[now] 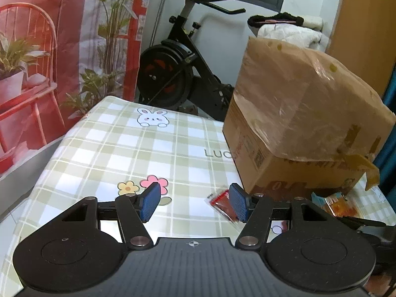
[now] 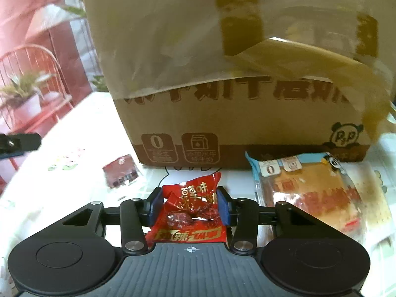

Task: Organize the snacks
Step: 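Grasp the red printed snack packet from the table with the right tool, then grasp the red-brown sachet with the left tool while the right tool carries its packet to the bin, then open both tools above the bin to drop the packets, then grasp the green wrapped cake with the left tool while the right tool grasps the white cracker pack, then carry both snacks over the bin and open both tools to release them, then grasp the bagged bread loaf with the left tool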

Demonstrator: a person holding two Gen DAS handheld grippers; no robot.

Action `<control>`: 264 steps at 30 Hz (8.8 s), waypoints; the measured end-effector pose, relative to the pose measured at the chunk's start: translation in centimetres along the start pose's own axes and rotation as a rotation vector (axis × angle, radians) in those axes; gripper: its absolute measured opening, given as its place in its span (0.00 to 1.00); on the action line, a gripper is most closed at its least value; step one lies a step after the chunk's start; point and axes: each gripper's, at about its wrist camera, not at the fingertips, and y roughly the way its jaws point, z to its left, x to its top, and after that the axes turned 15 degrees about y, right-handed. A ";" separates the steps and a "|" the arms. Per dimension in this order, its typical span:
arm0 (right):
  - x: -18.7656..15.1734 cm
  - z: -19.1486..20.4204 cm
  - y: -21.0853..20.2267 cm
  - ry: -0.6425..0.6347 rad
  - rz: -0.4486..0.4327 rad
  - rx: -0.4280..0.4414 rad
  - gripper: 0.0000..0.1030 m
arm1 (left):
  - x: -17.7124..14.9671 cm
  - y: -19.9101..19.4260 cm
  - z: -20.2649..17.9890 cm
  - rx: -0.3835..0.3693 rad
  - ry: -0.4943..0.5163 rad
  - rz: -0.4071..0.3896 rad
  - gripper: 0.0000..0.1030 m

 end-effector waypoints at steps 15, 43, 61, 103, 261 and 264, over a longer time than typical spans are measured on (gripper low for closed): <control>2.8 -3.9 -7.1 -0.039 -0.175 0.099 0.41 | -1.2 4.4 -3.7 -0.053 -0.131 0.150 0.56; 3.8 -10.7 -8.6 0.105 -0.230 0.111 0.41 | -2.4 5.1 -6.9 0.161 0.057 0.199 0.49; 2.6 -10.1 -11.4 0.043 -0.235 0.141 0.41 | -2.8 -2.3 -7.4 0.147 -0.016 0.043 0.41; 17.8 -9.6 -14.6 0.012 -0.418 0.210 0.60 | 14.5 -0.9 -9.1 -0.051 0.091 -0.248 0.57; 5.1 -9.9 -5.4 -0.320 0.213 0.083 0.61 | 1.5 12.9 -16.2 -0.399 -0.018 0.200 0.55; 4.6 -9.7 -5.1 -0.329 0.208 0.088 0.55 | 1.2 13.3 -16.2 -0.435 -0.030 0.201 0.50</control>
